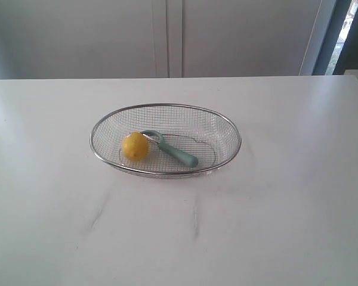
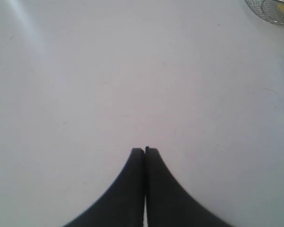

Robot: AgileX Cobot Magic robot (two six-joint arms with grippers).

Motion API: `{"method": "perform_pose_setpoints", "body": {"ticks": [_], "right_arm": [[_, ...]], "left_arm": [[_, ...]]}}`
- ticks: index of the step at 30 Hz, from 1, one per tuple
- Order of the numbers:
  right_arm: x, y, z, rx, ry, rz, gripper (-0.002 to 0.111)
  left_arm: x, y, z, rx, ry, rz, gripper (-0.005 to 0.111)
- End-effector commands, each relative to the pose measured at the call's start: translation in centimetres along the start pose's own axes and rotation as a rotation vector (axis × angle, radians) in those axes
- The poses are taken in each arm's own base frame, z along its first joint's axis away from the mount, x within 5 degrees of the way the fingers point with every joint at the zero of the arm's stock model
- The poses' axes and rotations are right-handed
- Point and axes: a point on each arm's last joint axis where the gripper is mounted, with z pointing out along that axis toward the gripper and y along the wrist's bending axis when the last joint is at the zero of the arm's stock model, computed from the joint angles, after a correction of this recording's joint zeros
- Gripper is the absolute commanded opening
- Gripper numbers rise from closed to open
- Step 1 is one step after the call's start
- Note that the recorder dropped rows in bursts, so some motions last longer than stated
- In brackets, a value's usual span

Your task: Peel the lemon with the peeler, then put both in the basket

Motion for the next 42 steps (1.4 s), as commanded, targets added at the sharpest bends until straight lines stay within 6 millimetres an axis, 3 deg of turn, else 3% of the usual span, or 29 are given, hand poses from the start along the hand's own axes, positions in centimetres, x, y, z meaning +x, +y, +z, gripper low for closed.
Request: {"method": "perform_pose_setpoints", "body": {"ticks": [1, 7, 13, 42], "right_arm": [[2.7, 0.2, -0.6, 0.012, -0.020, -0.003, 0.003], [6.6, 0.5, -1.3, 0.014, -0.049, -0.003, 0.003], [9.3, 0.8, -1.3, 0.021, -0.131, -0.003, 0.003], [9.7, 0.9, -0.3, 0.019, -0.176, 0.002, 0.003]], "left_arm": [[0.3, -0.1, 0.1, 0.006, 0.009, -0.020, 0.000], [0.3, -0.1, 0.1, 0.006, 0.009, -0.020, 0.000], [0.3, -0.1, 0.1, 0.006, 0.009, -0.020, 0.000], [0.3, -0.1, 0.1, 0.005, 0.007, -0.020, 0.000]]}}
